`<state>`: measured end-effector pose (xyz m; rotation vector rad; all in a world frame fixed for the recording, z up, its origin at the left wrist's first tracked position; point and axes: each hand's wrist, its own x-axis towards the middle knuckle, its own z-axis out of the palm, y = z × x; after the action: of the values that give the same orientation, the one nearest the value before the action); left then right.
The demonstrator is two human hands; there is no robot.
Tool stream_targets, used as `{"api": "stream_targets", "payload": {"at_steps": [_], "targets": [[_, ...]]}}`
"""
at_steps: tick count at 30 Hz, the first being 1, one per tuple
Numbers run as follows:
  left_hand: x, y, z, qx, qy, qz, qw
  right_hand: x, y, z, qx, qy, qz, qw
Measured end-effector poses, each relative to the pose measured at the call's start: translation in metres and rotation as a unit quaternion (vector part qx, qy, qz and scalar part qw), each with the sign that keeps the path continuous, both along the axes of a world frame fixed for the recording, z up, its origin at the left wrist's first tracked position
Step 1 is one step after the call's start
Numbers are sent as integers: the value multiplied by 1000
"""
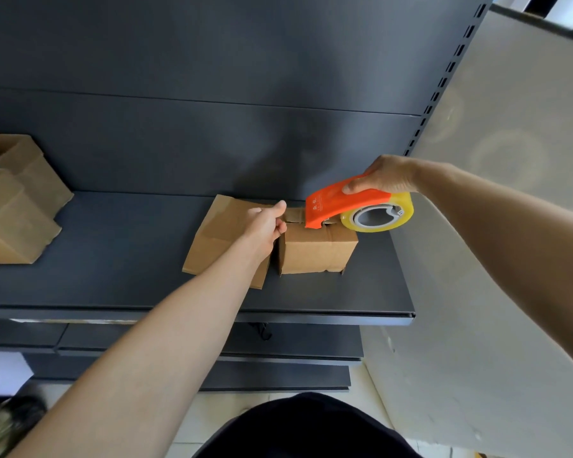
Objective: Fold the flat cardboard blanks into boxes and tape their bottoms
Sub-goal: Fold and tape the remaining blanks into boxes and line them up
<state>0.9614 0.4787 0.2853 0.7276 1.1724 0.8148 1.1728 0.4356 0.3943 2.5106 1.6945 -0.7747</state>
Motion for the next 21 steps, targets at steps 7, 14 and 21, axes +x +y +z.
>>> {"api": "stream_targets", "payload": {"at_steps": [7,14,21], "targets": [[-3,-3,-5,-64,-70,41,995,-11,4,3,-11,-35,17,999],[-6,-5,-16,-104,-131,67,983,-21,8,5,-18,-46,27,998],[-16,1,-26,-111,-60,24,992,-25,9,4,-21,-48,20,998]]}}
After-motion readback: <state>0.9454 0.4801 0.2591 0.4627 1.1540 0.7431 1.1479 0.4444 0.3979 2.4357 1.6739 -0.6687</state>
